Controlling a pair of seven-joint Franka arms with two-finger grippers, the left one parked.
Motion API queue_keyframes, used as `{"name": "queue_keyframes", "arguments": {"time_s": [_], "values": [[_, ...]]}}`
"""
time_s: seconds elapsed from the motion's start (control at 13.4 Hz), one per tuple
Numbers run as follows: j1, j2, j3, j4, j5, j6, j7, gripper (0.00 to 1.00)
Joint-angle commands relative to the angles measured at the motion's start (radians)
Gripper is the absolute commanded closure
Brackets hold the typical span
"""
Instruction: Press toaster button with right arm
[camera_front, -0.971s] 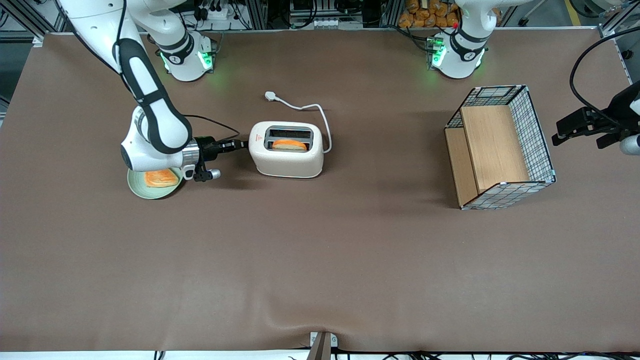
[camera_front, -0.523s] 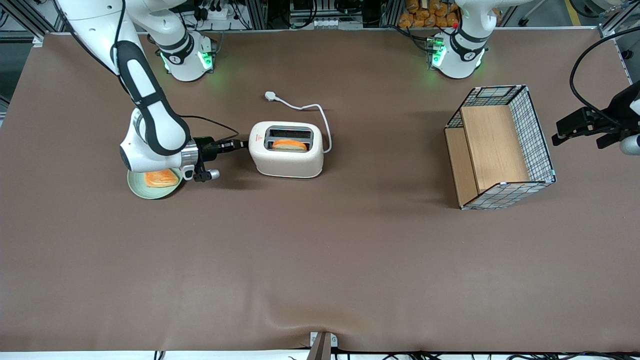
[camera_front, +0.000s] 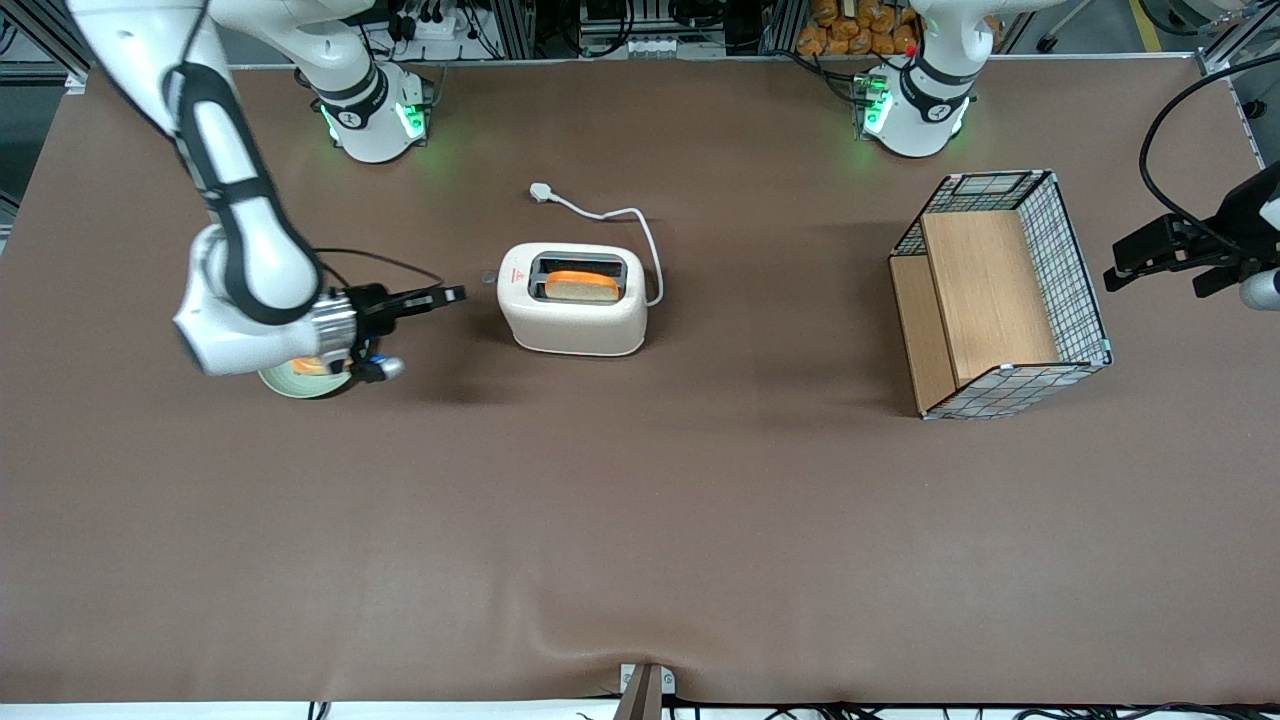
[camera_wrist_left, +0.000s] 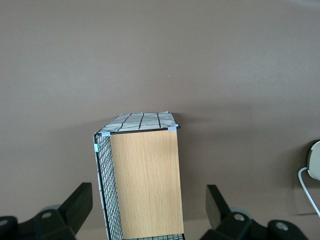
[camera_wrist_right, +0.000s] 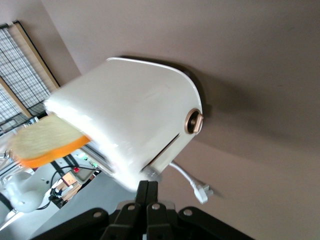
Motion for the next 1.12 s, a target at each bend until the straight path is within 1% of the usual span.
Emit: {"name": "queue_keyframes", "arguments": {"time_s": [0.0, 0.07, 0.22, 0.3, 0.45, 0.52, 0.6, 0.75, 0.9, 0.97, 1.05], "values": [[-0.052, 0.0, 0.014, 0.164, -0.11, -0.073, 0.129, 0.0], [-0.066, 0.006, 0.015, 0.198, -0.15, -0.07, 0.132, 0.0], [-0.09, 0.011, 0.012, 0.245, -0.2, -0.054, 0.131, 0.0], [-0.104, 0.013, 0.014, 0.273, -0.248, -0.051, 0.132, 0.0], [-0.11, 0.002, 0.014, 0.29, -0.403, 0.034, 0.134, 0.0], [-0.112, -0.004, 0.012, 0.289, -0.462, 0.07, 0.134, 0.0], [-0.13, -0.012, 0.009, 0.286, -0.499, 0.108, 0.131, 0.0], [-0.162, -0.073, 0.008, 0.238, -0.517, 0.16, 0.126, 0.0], [-0.164, -0.182, 0.008, 0.127, -0.62, 0.249, 0.126, 0.0], [-0.171, -0.222, 0.008, 0.079, -0.647, 0.286, 0.126, 0.0], [-0.196, -0.242, 0.008, 0.069, -0.652, 0.28, 0.126, 0.0]]}}
